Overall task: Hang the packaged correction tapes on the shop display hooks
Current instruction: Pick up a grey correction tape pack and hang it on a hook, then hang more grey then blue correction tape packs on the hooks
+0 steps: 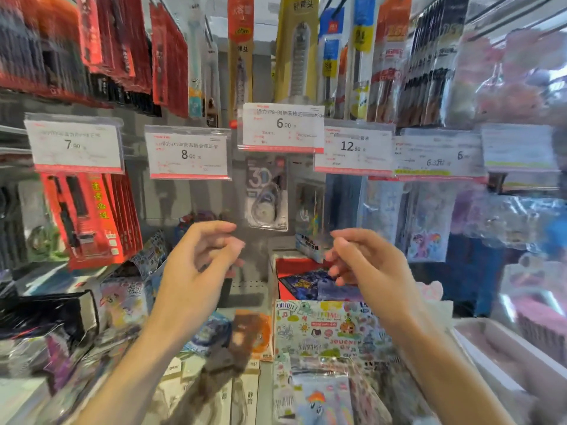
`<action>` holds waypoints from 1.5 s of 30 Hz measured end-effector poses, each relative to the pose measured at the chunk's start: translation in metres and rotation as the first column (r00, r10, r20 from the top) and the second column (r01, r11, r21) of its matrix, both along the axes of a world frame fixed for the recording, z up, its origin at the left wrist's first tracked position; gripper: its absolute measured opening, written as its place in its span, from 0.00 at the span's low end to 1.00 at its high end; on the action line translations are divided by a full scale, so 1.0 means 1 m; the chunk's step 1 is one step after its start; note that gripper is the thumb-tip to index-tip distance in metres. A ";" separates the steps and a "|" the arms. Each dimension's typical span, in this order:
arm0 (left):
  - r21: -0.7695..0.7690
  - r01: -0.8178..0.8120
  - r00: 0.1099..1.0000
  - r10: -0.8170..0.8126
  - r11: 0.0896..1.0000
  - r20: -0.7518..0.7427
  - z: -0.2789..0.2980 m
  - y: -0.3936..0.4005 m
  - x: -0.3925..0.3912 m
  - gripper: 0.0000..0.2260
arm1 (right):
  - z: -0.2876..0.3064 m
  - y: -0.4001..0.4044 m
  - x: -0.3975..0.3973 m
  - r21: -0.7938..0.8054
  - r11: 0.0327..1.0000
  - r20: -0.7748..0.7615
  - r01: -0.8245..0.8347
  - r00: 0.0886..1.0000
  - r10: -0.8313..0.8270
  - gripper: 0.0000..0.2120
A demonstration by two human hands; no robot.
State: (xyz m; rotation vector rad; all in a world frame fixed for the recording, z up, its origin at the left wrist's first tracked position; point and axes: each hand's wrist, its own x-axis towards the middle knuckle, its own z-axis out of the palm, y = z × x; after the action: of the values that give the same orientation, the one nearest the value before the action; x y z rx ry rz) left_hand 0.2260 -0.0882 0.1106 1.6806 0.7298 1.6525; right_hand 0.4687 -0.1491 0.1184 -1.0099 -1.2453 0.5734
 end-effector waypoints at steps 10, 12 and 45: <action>-0.112 -0.066 0.998 0.067 0.991 0.004 -0.048 -0.068 -0.003 0.06 | -0.067 -0.052 -0.007 -0.083 0.993 -0.120 -0.087 0.990 0.077 0.08; -0.136 -0.089 0.996 0.090 0.987 -0.003 -0.060 -0.076 -0.016 0.06 | -0.079 -0.058 -0.014 -0.119 0.988 -0.108 -0.098 0.991 0.085 0.05; -0.210 -0.085 0.874 -0.028 0.974 -0.484 -0.108 0.051 -0.296 0.05 | -0.122 0.077 -0.230 -0.278 0.938 0.411 0.209 0.908 -0.080 0.03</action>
State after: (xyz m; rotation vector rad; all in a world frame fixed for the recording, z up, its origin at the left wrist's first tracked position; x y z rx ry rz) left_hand -0.0698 -0.0374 0.0023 1.9393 1.1397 1.1093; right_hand 0.2388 -0.0726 -0.0037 -1.5362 -1.4409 0.4724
